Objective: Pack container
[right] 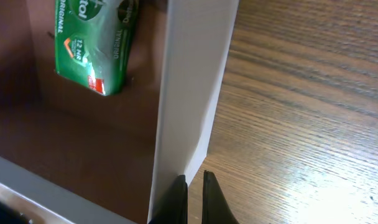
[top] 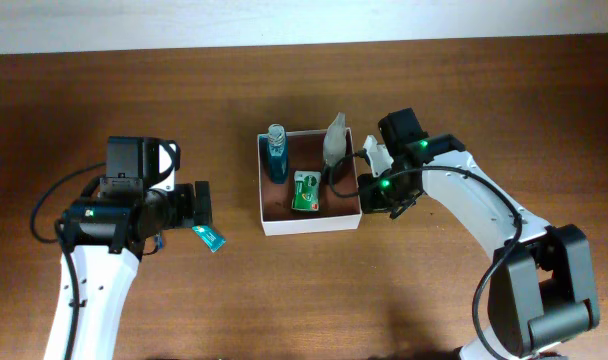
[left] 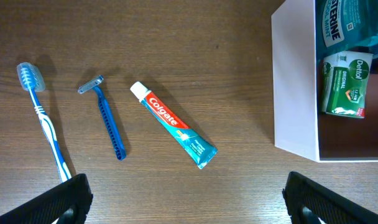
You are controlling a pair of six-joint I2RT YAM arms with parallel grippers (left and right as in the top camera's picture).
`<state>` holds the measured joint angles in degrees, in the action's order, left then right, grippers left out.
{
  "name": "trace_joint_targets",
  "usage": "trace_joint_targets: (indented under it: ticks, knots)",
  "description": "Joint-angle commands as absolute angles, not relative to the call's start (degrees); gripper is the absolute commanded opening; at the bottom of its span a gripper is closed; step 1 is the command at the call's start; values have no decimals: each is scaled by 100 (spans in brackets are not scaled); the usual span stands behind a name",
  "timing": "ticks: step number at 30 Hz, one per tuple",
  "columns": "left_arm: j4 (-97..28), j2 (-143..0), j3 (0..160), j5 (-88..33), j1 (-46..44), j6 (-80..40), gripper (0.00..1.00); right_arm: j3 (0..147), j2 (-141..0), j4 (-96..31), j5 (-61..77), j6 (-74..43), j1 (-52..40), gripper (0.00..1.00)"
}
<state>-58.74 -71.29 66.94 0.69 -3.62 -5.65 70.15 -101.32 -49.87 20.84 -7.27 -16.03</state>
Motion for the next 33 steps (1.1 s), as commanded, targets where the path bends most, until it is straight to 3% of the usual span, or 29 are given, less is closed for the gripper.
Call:
trace_joint_targets:
  ticks: [1, 6, 13, 16, 17, 19, 24, 27, 33]
  knots:
    - [-5881, -7124, 6755, 128, -360, -644, 99, 6995, -10125, -5028, 2381, -613, -1688, 4]
    - [-5883, -7124, 6755, 128, -360, -644, 99, 6997, -10121, -5061, 2147, -622, -1680, 5]
    - [-5935, -7124, 6755, 128, -357, -642, 99, 7443, -9627, -5933, 261, -1122, -1085, 21]
    - [-5924, -7124, 6755, 130, -357, -642, 99, 7690, -9094, -6285, 73, -1116, -661, 41]
    - [-5920, -7124, 6755, 130, -357, -642, 99, 7732, -8886, -6375, 78, -1114, -510, 59]
    - [-5922, -7124, 6755, 128, -357, -642, 99, 7738, -8396, -6567, 78, -1017, -191, 74]
    - [-5922, -7133, 6755, 152, -357, -1122, 99, 7706, -7166, -7498, 78, -1144, 856, 79]
    - [-5902, -7214, 6755, 158, -357, -1590, 99, 7614, -6820, -7743, 172, -1262, 1332, 89]
    - [-5905, -7828, 6755, 392, -355, -2307, 99, 7502, -6772, -8014, 252, -1251, 1699, 91]
